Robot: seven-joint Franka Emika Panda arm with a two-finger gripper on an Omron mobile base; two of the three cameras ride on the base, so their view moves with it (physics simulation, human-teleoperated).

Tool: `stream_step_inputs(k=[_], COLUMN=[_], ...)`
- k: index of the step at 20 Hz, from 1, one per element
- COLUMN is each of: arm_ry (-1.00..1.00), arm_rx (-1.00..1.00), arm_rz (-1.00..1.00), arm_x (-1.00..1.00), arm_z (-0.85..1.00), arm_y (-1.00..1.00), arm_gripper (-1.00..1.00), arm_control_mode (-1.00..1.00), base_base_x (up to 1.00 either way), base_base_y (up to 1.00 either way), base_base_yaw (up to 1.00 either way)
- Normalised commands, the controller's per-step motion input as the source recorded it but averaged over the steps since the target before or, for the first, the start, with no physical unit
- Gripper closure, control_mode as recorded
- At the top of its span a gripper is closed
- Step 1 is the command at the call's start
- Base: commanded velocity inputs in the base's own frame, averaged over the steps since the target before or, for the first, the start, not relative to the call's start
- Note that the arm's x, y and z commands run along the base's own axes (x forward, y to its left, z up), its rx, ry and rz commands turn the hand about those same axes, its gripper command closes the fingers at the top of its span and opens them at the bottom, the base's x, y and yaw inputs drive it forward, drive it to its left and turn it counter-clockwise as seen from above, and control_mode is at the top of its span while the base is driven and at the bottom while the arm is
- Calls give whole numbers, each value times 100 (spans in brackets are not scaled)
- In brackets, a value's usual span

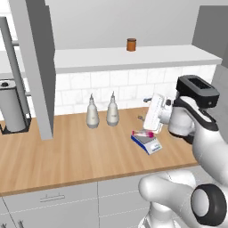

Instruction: Pick the bar and place it on the digital scale for weighing, and close the cabinet.

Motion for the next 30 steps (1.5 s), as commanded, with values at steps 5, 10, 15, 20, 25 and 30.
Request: stream_step_inputs(k=[5,10,15,20,25,30], arm_ry=[-23,-24,-31,-28,-11,-3], arm_rx=[1,0,0,0,0,0], arm_rz=[-12,-19,-22,-26,-27,-27], arm_x=[-12,-23,-38,-31,-18,-36], arm_z=[84,66,47,36,38,11], arm_y=[-1,-42,-70,-71,-73,-81], arm_gripper=[-100,-100,-100,-100,-100,-100], arm_control_mode=[-100,-100,-100,-100,-100,-100], base_base_x=[0,0,0,0,0,0], base_base_y=[0,0,0,0,0,0], base_base_yaw=[0,0,0,0,0,0])
